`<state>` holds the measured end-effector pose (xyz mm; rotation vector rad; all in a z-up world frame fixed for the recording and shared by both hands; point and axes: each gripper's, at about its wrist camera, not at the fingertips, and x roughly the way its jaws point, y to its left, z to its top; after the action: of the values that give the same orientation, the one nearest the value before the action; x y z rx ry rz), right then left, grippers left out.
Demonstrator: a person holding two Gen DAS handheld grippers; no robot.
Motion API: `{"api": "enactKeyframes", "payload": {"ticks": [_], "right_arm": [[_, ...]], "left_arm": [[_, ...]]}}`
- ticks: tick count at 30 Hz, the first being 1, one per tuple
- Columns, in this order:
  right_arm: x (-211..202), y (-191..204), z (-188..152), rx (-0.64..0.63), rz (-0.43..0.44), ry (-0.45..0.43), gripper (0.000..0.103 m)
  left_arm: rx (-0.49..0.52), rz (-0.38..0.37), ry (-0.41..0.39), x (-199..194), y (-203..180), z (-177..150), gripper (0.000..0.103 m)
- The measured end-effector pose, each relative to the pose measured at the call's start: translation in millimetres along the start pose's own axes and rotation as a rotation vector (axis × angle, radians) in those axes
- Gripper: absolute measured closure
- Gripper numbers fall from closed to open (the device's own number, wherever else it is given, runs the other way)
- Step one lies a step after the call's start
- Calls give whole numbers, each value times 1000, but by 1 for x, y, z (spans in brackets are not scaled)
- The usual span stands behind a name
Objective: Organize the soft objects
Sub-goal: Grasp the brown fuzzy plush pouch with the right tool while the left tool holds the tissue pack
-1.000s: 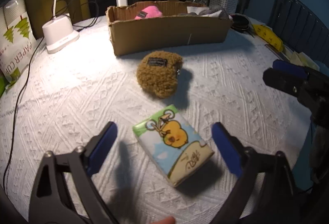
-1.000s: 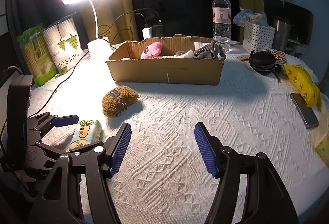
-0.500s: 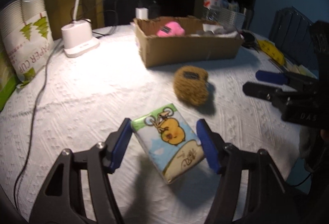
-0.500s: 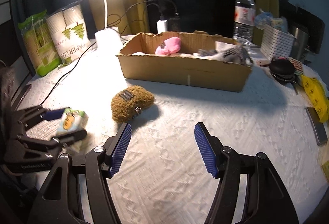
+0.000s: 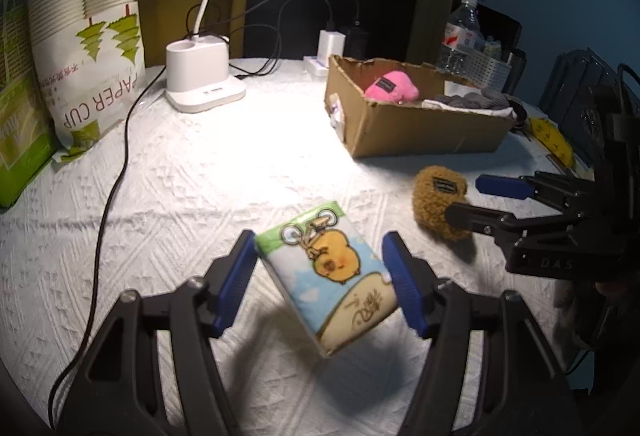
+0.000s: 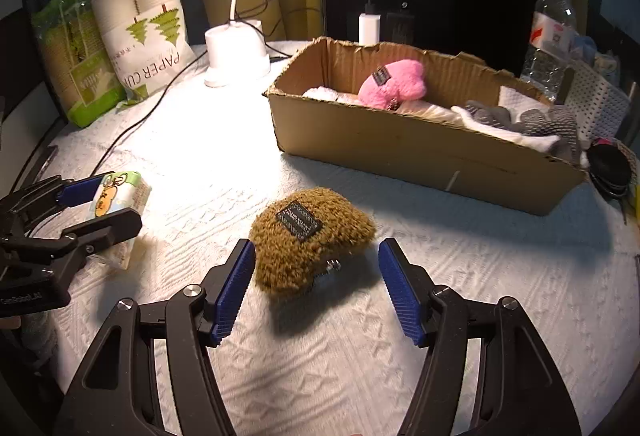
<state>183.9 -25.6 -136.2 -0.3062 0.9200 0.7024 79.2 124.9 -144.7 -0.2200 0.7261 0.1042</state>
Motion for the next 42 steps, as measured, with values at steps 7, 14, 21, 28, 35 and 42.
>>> {"api": "enactKeyframes", "payload": {"ticks": [7,14,21,28,35,42], "right_arm": [[22,8,8,-11,-1,36,31],[23,3,10,6,17,32,44],[2,-3,7,13,29,-6,57],[-31,-26,-5,42,21,-68,57],[-63,-59,-21,94,0,-120,57],[-89,-84,-27,128,-29,-170,57]], "left_arm": [[-21,-18,16,6,6,1,37],[-13,-3,17,5,4,2,37],[20,-6,3,0,-17,8,37],[54,-37,26,4,-53,11,37],[106,-59,19,0,-93,21,37],[137,-54,5,1,-111,38,37]]}}
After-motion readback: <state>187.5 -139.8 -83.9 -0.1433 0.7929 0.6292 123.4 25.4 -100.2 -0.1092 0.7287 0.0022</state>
